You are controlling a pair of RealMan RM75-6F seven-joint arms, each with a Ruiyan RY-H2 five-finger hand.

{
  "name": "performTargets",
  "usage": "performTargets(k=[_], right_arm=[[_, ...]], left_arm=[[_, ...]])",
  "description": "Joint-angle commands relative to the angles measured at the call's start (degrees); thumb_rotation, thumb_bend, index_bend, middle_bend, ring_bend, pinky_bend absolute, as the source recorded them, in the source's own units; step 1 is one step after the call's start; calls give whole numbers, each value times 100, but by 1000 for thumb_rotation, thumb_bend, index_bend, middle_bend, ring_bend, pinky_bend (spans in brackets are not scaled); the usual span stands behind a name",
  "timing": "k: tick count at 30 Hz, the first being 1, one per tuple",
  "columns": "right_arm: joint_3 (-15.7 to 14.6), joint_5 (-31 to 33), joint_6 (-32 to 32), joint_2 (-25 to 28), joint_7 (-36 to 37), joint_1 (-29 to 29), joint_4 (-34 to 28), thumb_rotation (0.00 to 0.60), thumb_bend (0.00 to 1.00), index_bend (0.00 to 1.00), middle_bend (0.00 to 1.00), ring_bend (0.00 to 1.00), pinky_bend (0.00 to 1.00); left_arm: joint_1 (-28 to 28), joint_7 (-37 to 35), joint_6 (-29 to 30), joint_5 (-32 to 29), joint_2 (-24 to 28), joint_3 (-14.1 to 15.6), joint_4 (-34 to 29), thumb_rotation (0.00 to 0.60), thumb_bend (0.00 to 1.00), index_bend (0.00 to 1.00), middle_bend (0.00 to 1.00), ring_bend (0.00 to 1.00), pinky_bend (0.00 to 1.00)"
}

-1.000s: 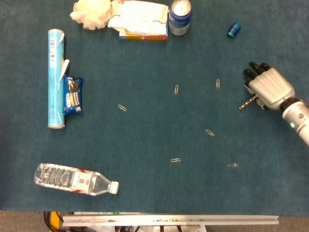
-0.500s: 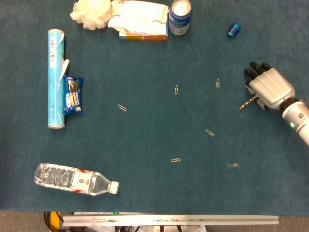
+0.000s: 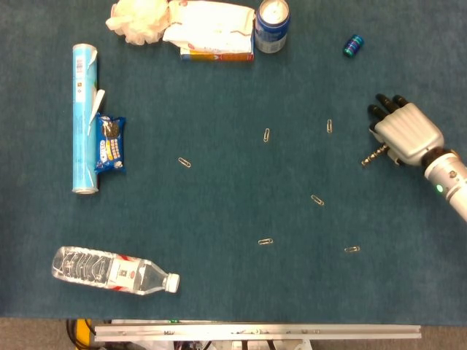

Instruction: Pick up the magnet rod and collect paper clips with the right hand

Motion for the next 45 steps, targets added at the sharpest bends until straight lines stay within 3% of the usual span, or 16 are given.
performTargets(k=[1,17,45], right_arm=[[-2,-3,7,0,-2,0,1,600,270,540,188,75,190],[-13,-32,113,78,-27,-23,-114,600,271,571,189,75,190],[52,51,505,845,-741,-85,-1471,600,271,572,188,75,190]], left_arm=[[2,9,2,1,-1,2,-7,600,301,484,444,421,657],[6,24,3,-3,-4,0,-8,600,301,484,444,421,657],[54,-79,111,37,29,-8,-3,600,302,485,444,421,657]])
